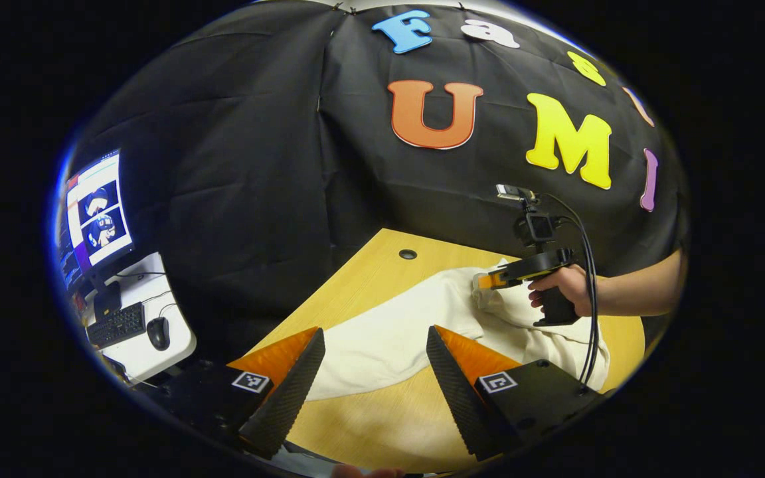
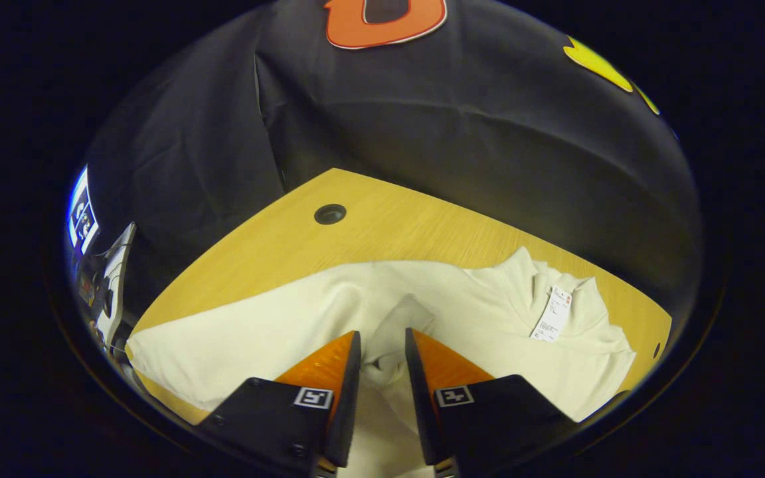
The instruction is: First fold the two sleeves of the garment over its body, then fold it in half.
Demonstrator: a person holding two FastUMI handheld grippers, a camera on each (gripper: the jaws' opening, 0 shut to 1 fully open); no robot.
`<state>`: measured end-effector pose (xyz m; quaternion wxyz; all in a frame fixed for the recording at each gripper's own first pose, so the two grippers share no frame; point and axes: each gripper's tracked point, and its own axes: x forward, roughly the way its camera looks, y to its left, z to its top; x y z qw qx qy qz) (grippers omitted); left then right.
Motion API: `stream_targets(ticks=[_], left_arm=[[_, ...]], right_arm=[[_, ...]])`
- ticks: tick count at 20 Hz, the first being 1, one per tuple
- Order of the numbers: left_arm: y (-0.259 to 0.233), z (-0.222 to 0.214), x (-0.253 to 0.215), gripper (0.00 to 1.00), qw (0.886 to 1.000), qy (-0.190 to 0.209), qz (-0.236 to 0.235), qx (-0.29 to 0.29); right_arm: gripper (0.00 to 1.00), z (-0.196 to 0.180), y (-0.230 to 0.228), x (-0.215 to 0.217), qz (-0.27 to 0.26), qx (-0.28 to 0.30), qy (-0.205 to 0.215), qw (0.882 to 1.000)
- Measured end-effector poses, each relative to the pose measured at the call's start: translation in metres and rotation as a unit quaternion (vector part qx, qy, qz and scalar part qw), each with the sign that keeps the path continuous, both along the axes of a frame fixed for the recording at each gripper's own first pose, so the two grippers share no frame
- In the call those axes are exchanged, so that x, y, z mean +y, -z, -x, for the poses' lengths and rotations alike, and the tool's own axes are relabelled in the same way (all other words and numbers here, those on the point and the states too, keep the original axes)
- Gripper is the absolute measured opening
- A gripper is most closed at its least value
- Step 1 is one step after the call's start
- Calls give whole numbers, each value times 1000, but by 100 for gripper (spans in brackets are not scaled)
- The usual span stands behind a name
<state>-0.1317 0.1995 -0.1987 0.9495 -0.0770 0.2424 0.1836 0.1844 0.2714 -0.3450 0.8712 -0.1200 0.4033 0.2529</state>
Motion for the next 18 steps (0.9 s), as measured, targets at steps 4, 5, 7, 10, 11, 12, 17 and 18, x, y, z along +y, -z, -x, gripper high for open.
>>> stream_targets(ticks=[4, 5, 7, 10, 11, 12, 17, 18], left_arm=[[9, 4, 11, 98, 1000, 2, -10, 2], [13, 8, 13, 98, 1000, 6, -14, 3], [20, 12, 16, 98, 1000, 15, -23, 7], [34, 22, 25, 98, 999, 17, -40, 19], [41, 28, 31, 98, 999, 16, -41, 23], [48, 32, 35, 98, 999, 13, -41, 32], [85, 53, 71, 100, 996, 11, -59, 71], [95, 58, 82, 100, 994, 11, -65, 83]], right_arm=[[71, 16, -33, -6, -10, -28, -19, 999], [71, 23, -42, -10, -16, -33, -21, 999], [80, 37, -62, -20, -26, -46, -25, 998], [83, 69, -95, -32, -58, -53, -22, 997], [83, 87, -105, -34, -80, -43, -24, 996], [85, 102, -113, -40, -93, -35, -24, 995], [84, 157, -138, -86, -108, -20, -12, 994], [85, 161, -142, -94, -110, -19, -7, 994]])
